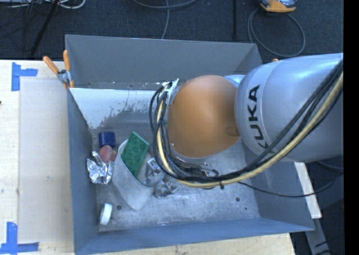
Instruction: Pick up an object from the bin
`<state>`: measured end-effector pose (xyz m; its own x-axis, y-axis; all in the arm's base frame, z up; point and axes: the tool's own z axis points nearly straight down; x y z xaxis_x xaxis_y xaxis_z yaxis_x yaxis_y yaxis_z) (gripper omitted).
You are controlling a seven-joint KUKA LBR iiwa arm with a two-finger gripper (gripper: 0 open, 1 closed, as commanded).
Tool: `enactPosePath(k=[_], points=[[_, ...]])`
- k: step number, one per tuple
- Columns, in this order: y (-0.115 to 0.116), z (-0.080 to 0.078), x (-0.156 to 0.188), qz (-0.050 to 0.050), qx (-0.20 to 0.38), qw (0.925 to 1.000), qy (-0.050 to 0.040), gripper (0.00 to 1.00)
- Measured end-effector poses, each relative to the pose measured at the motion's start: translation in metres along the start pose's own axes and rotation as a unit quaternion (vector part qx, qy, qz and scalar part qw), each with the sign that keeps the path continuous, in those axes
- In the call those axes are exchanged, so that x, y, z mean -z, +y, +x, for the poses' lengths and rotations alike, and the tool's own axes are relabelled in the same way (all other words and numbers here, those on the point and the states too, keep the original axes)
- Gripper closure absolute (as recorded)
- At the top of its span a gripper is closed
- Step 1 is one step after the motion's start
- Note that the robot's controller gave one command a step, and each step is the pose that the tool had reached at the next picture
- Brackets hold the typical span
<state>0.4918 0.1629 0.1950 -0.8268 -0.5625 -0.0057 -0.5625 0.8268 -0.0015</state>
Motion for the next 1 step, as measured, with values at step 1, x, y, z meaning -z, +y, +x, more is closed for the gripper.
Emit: enactPosePath(k=[1], points=[[0.0510,-0.0165,0.1446,-0.001,0.160,0.9871,0.0005,1.00]])
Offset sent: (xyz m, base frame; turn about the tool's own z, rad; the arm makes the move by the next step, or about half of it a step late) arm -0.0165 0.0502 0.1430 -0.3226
